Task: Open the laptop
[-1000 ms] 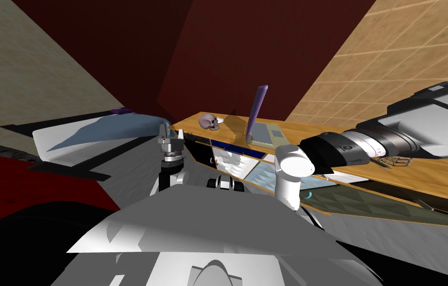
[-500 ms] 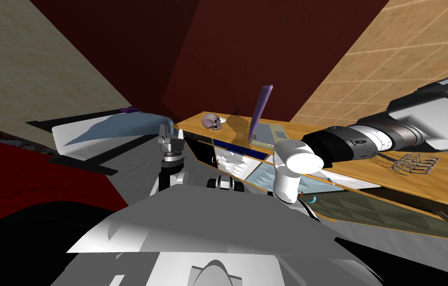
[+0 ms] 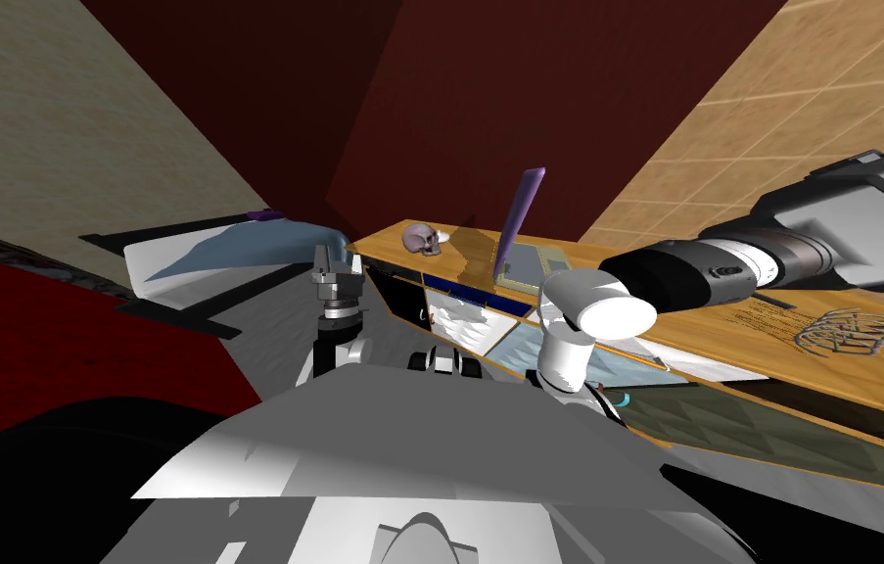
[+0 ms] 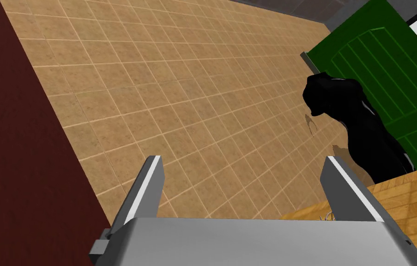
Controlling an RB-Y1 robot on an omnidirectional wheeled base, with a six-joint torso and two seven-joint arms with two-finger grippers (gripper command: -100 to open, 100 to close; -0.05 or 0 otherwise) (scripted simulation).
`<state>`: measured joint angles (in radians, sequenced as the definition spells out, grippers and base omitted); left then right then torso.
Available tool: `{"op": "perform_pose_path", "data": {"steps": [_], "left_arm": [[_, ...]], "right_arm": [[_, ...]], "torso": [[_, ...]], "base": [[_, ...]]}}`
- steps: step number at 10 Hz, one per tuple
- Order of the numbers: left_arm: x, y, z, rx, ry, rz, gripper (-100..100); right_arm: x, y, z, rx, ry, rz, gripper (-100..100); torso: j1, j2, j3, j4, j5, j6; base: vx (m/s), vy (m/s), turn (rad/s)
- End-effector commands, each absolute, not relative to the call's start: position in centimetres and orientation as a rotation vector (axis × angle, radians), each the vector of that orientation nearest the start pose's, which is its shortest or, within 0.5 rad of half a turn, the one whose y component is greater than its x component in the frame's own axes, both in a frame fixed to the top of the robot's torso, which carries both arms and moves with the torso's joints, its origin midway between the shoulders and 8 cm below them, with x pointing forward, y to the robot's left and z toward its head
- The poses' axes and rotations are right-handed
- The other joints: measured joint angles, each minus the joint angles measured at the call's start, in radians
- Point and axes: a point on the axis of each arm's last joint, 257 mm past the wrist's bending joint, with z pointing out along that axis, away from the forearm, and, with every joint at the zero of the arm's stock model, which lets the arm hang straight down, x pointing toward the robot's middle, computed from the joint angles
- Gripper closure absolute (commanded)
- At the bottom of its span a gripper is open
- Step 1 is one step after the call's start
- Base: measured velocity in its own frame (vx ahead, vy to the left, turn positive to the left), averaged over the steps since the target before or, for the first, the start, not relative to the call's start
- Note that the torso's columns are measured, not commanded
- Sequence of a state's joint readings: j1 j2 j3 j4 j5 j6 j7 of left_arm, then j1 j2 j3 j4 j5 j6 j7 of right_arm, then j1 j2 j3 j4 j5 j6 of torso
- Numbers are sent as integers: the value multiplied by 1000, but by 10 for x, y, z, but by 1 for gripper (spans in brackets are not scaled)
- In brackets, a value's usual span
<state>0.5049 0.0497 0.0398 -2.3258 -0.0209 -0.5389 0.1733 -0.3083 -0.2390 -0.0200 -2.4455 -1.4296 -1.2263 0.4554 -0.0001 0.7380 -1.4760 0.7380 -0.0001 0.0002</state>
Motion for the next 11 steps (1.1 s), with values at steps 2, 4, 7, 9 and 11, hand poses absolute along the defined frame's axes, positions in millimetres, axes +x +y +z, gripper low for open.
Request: {"op": "perform_pose_path", "data": {"steps": [2,4,7,9,11], "left_arm": [[326,279,51,-599,571,-1433,0],[326,279,51,-599,571,-1433,0],[326,279,51,-599,571,-1433,0],[326,279,51,-599,571,-1433,0],[326,279,51,-599,571,-1433,0]], "right_arm": [[259,-441,199,581,-1190,2121,-100],[271,-442,195,633,-1198,2147,-100],[284,-442,195,692,-1253,2181,-100],[297,-441,195,751,-1302,2216,-100],[308,-438,196,804,-1347,2246,-100]], "torso": [[0,0,0,0,0,0],[0,0,0,0,0,0],[0,0,0,0,0,0],[0,0,0,0,0,-1],[0,0,0,0,0,0]], "base": [[-7,-1,81],[-4,-1,35],[-3,1,66],[-6,0,98],[-8,-1,94]]}}
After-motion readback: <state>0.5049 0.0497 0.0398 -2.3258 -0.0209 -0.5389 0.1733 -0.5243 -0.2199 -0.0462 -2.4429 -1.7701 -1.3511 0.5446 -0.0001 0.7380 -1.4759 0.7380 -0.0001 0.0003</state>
